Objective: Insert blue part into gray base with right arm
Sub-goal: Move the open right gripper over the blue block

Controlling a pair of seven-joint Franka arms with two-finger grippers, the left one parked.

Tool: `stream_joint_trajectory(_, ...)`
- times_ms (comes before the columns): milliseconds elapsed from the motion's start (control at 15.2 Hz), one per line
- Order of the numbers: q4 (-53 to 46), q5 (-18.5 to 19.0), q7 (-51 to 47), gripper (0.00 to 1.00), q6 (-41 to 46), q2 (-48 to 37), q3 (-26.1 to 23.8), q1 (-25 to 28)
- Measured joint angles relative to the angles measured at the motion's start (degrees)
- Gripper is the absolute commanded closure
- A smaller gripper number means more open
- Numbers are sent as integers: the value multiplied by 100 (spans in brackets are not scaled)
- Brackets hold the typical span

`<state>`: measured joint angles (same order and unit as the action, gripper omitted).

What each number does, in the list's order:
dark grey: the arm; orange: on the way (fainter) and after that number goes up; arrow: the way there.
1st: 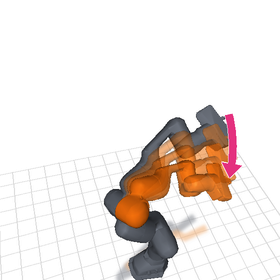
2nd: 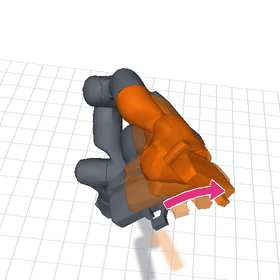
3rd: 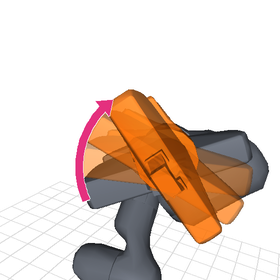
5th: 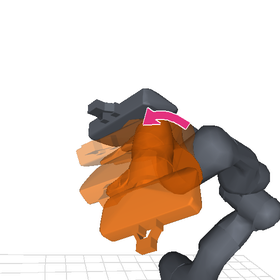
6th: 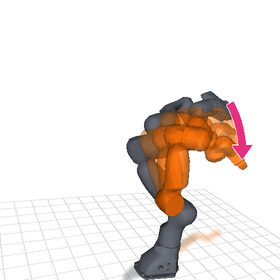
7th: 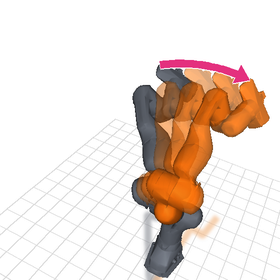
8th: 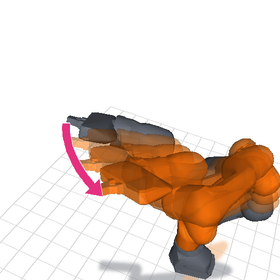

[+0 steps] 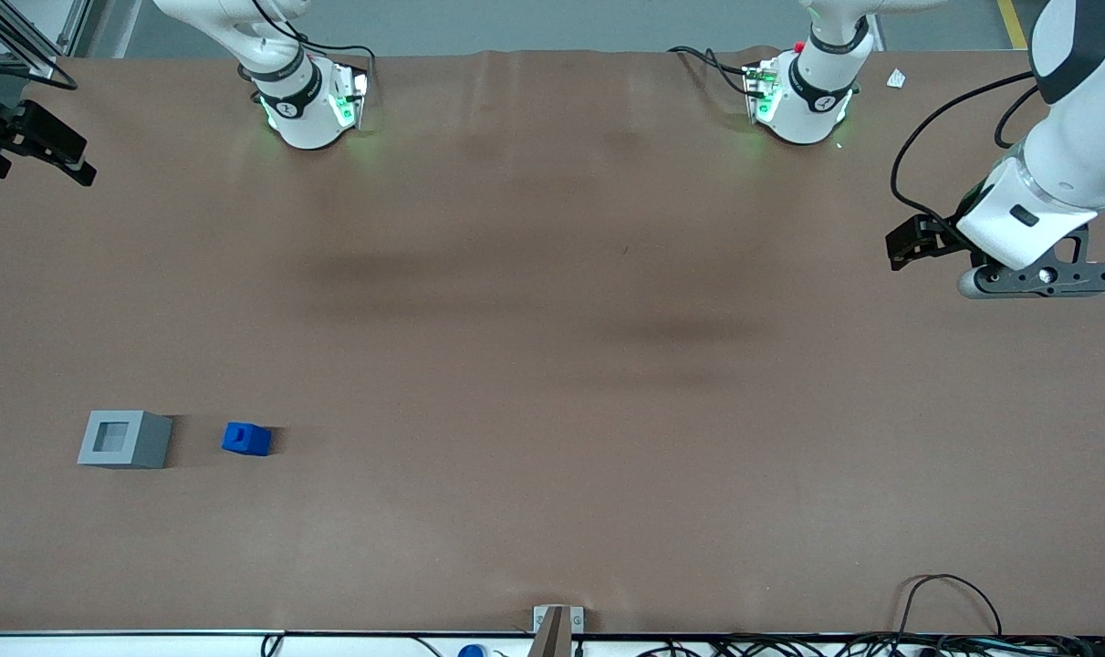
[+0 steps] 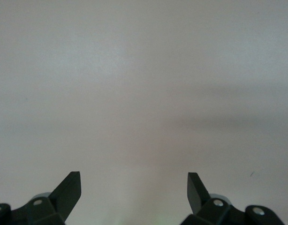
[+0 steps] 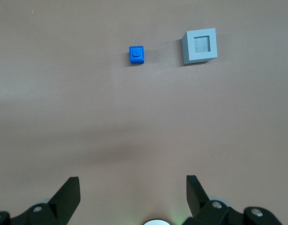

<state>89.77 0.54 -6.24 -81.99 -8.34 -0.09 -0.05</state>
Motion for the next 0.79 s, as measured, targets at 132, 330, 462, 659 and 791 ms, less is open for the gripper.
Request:
stream_joint_trajectory(132, 1, 0, 1, 0, 7, 0, 0, 0)
stream_joint_trajectory(330, 15, 0, 1, 0, 19, 20, -1, 0)
stream_joint_trajectory(462, 26, -4, 1, 0, -3, 113, -5, 1)
stream_joint_trajectory(659, 157, -32, 3, 0, -281, 284, -7, 2)
stream_joint_trajectory(791, 406, -33, 3, 0, -570, 334, -8, 2)
